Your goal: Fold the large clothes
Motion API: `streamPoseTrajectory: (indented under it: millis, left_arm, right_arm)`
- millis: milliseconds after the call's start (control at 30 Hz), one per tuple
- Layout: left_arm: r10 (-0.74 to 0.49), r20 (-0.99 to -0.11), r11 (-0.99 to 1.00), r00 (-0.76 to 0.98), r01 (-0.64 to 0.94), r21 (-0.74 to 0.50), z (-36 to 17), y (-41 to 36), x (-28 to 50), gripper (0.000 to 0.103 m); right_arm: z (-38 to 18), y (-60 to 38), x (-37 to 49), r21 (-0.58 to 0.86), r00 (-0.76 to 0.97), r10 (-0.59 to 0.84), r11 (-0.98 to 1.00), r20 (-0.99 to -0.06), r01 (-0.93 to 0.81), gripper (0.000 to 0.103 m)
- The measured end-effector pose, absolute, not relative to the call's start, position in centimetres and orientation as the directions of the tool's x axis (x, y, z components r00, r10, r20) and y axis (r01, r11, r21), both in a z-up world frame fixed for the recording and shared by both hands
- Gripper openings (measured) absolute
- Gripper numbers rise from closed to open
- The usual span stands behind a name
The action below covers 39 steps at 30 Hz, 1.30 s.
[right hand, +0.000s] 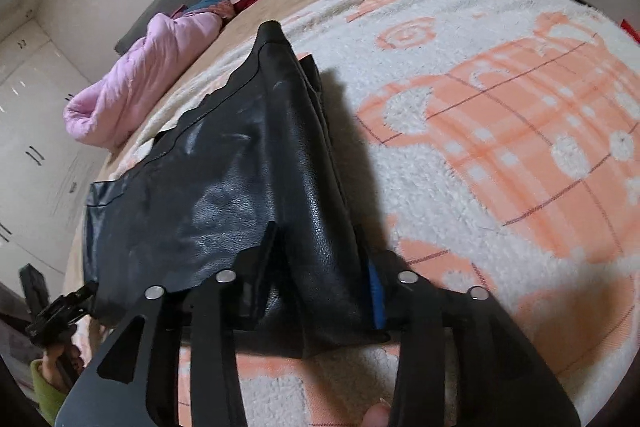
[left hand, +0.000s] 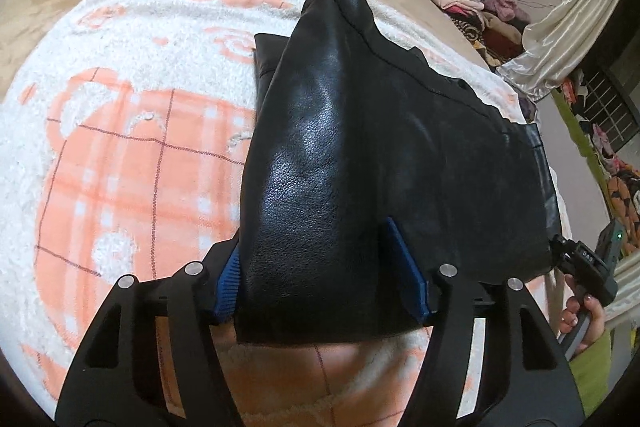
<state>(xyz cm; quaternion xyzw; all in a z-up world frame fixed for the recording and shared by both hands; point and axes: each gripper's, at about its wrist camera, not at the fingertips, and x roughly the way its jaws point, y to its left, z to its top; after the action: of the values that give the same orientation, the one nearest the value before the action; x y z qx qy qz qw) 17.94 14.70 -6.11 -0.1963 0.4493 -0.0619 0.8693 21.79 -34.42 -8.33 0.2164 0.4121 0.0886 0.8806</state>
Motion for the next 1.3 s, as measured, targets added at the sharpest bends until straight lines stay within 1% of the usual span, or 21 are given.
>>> streamPoseTrajectory:
  millis: [33, 67, 100, 133, 200, 233, 267, 300, 333, 367, 400, 433, 467, 533, 700, 800, 967, 1133, 1300]
  left_arm:
    - [-0.28, -0.759, 0.916, 0.588, -0.073, -0.395, -6.0, 14.7, 17.9, 0.059]
    - [-0.276, -0.759, 0.917, 0.59, -0.075, -0.392, -5.9, 14.7, 17.9, 0.06]
    - [-0.274, -0.759, 0.918, 0.591, -0.076, -0.39, -5.7, 14.6, 18.0, 0.06]
    - [-0.267, -0.759, 0.919, 0.594, -0.079, -0.385, -5.5, 14.5, 17.8, 0.061]
    - [-0.259, -0.759, 0.922, 0.598, -0.081, -0.379, -5.3, 14.4, 17.6, 0.063]
    - [-0.253, -0.758, 0.923, 0.602, -0.084, -0.375, -5.0, 14.4, 17.3, 0.065]
    - [-0.251, -0.756, 0.924, 0.605, -0.083, -0.373, -4.9, 14.3, 17.2, 0.067]
    - [-0.249, -0.753, 0.925, 0.609, -0.08, -0.371, -4.6, 14.3, 17.0, 0.069]
    - [-0.245, -0.749, 0.927, 0.616, -0.079, -0.368, -4.3, 14.2, 16.8, 0.073]
    - [-0.239, -0.744, 0.929, 0.623, -0.076, -0.362, -3.9, 13.9, 16.6, 0.077]
    - [-0.236, -0.738, 0.931, 0.632, -0.07, -0.358, -3.5, 13.8, 16.4, 0.078]
    - [-0.231, -0.735, 0.934, 0.637, -0.067, -0.351, -3.3, 13.7, 16.1, 0.082]
    - [-0.22, -0.734, 0.939, 0.643, -0.063, -0.337, -2.9, 13.4, 15.8, 0.089]
    - [-0.198, -0.734, 0.95, 0.65, -0.056, -0.306, -2.3, 12.9, 15.4, 0.093]
    - [-0.213, -0.726, 0.951, 0.654, -0.032, -0.308, -1.3, 11.9, 14.5, 0.093]
    - [-0.202, -0.731, 0.958, 0.651, -0.023, -0.285, -1.1, 11.0, 14.0, 0.093]
    - [-0.234, -0.725, 0.956, 0.647, 0.016, -0.293, -0.8, 9.2, 12.9, 0.093]
    - [-0.244, -0.721, 0.96, 0.649, 0.055, -0.275, -0.3, 8.0, 12.3, 0.093]
    - [-0.224, -0.708, 0.964, 0.67, 0.044, -0.262, 0.5, 8.4, 11.9, 0.093]
  right_arm:
    - [-8.1, -34.2, 21.9, 0.434, 0.65, 0.316, 0.9, -0.691, 0.024, 0.042]
    - [-7.7, -34.0, 21.8, 0.408, 0.657, 0.292, 0.913, -0.695, 0.025, 0.051]
    - [-7.3, -33.8, 21.5, 0.368, 0.663, 0.251, 0.929, -0.705, 0.038, 0.064]
    - [-7.1, -33.8, 21.1, 0.345, 0.666, 0.229, 0.938, -0.71, 0.044, 0.067]
    - [-6.6, -33.7, 20.5, 0.317, 0.679, 0.209, 0.948, -0.704, 0.038, 0.069]
    - [-6.4, -33.7, 20.2, 0.31, 0.683, 0.205, 0.95, -0.701, 0.033, 0.073]
    - [-6.2, -33.6, 20.0, 0.3, 0.683, 0.2, 0.953, -0.703, 0.029, 0.08]
    - [-6.0, -33.4, 19.6, 0.287, 0.687, 0.194, 0.958, -0.701, 0.023, 0.081]
    - [-5.8, -33.4, 19.3, 0.281, 0.691, 0.194, 0.959, -0.696, 0.015, 0.082]
    - [-5.5, -33.3, 19.1, 0.278, 0.694, 0.196, 0.961, -0.693, 0.007, 0.086]
    - [-5.3, -33.2, 18.8, 0.276, 0.696, 0.195, 0.961, -0.691, 0.004, 0.092]
    - [-5.1, -33.2, 18.4, 0.272, 0.699, 0.195, 0.962, -0.688, 0.0, 0.093]
    - [-4.9, -33.2, 18.2, 0.272, 0.703, 0.196, 0.962, -0.683, -0.004, 0.093]
    - [-4.3, -32.8, 17.6, 0.271, 0.71, 0.203, 0.962, -0.674, -0.018, 0.094]
    - [-2.8, -31.5, 16.5, 0.235, 0.724, 0.211, 0.969, -0.657, -0.07, 0.097]
    - [-1.9, -30.7, 15.8, 0.236, 0.732, 0.23, 0.967, -0.641, -0.097, 0.097]
    - [-0.8, -28.9, 14.9, 0.235, 0.735, 0.266, 0.961, -0.624, -0.149, 0.097]
    - [-0.1, -26.8, 14.5, 0.221, 0.729, 0.298, 0.954, -0.616, -0.203, 0.098]
    - [0.0, -24.1, 14.5, 0.197, 0.71, 0.33, 0.944, -0.622, -0.266, 0.097]
